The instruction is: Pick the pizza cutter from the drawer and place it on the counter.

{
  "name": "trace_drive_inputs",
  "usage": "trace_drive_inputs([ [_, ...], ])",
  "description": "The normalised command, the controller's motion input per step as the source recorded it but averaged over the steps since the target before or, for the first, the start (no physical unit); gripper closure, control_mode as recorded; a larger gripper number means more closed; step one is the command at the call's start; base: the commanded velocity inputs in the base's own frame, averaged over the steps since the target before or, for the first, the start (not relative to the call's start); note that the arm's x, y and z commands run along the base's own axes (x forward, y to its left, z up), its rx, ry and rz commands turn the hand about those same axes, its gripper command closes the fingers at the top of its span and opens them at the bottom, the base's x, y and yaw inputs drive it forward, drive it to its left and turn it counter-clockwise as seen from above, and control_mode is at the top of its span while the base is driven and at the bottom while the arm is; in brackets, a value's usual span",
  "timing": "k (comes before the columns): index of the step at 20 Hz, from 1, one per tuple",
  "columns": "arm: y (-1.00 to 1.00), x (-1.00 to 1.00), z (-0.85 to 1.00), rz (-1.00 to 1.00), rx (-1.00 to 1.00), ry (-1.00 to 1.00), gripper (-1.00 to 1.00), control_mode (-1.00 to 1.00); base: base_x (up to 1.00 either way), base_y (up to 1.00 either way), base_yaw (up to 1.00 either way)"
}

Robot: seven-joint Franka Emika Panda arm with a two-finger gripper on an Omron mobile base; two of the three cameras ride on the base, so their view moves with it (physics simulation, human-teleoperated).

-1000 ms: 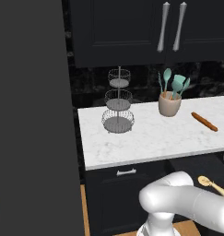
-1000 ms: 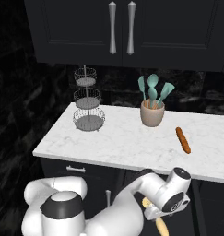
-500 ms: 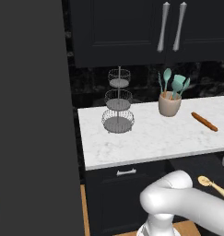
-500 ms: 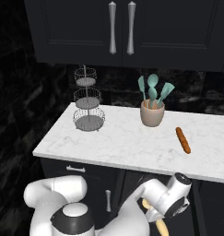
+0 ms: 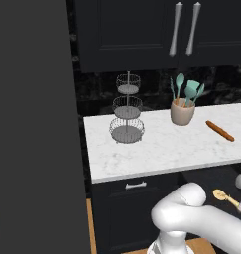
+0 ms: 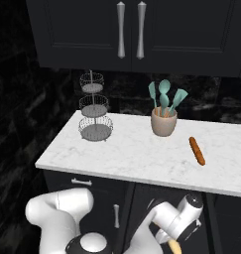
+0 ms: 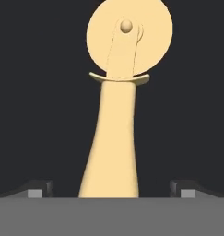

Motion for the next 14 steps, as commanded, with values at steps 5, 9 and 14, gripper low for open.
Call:
trace_drive_inputs([
  [5,0.04,0.0,-0.55,0.0,0.0,-0.01,-1.0,-1.0,0.0,0.0,0.0],
  [9,0.19,-0.1,-0.47,0.0,0.0,0.0,1.0,-1.0,0.0,0.0,0.0],
  [14,0.08,-0.41,-0.16,0.0,-0.01,0.03,1.0,-1.0,0.0,0.0,0.0],
])
